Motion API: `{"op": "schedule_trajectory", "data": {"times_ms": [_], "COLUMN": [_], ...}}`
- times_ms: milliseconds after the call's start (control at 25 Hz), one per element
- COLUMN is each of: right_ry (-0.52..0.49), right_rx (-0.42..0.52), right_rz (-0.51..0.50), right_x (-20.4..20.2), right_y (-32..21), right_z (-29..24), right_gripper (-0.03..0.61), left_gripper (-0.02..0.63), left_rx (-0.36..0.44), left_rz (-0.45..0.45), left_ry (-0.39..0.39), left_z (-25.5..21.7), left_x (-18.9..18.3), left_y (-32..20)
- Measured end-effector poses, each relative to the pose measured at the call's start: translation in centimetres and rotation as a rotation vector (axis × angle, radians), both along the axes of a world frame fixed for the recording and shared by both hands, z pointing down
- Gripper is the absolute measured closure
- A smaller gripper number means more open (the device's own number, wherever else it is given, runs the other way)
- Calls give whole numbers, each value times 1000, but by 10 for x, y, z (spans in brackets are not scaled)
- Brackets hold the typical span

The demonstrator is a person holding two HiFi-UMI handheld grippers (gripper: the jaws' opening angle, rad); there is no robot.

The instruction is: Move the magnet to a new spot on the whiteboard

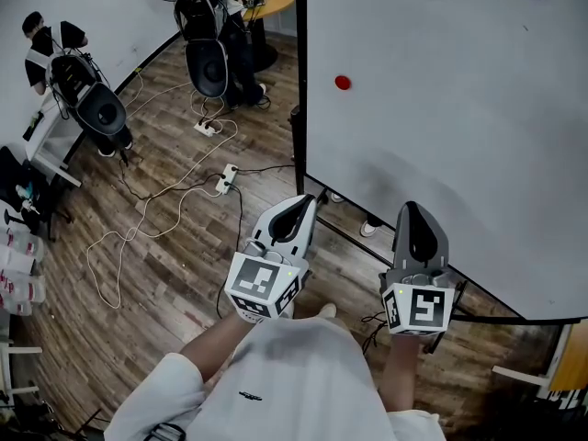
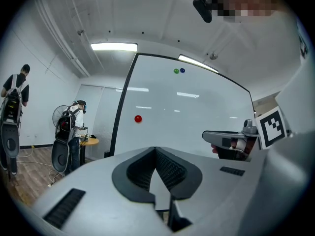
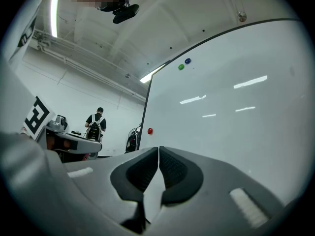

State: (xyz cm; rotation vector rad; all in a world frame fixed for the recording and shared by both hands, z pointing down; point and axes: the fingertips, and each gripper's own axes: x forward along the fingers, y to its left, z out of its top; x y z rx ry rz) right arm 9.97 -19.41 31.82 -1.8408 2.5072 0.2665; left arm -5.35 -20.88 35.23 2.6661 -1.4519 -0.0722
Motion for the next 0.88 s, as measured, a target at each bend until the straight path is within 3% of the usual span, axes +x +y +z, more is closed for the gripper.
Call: {"op": "schedule_trajectory", "data": {"times_ms": [880], "right_ry": [1], "right_rx": [5], "right_rz": [-12], "right_x": [4], "right_y": [1], "right_z": [-3], "right_gripper": [574], "left_gripper": [607], "left_rx": [-1], "left_rz": [-4], "left_ry": [20], "left_z": [-3], "left_x": [6], "left_y": [-3]}}
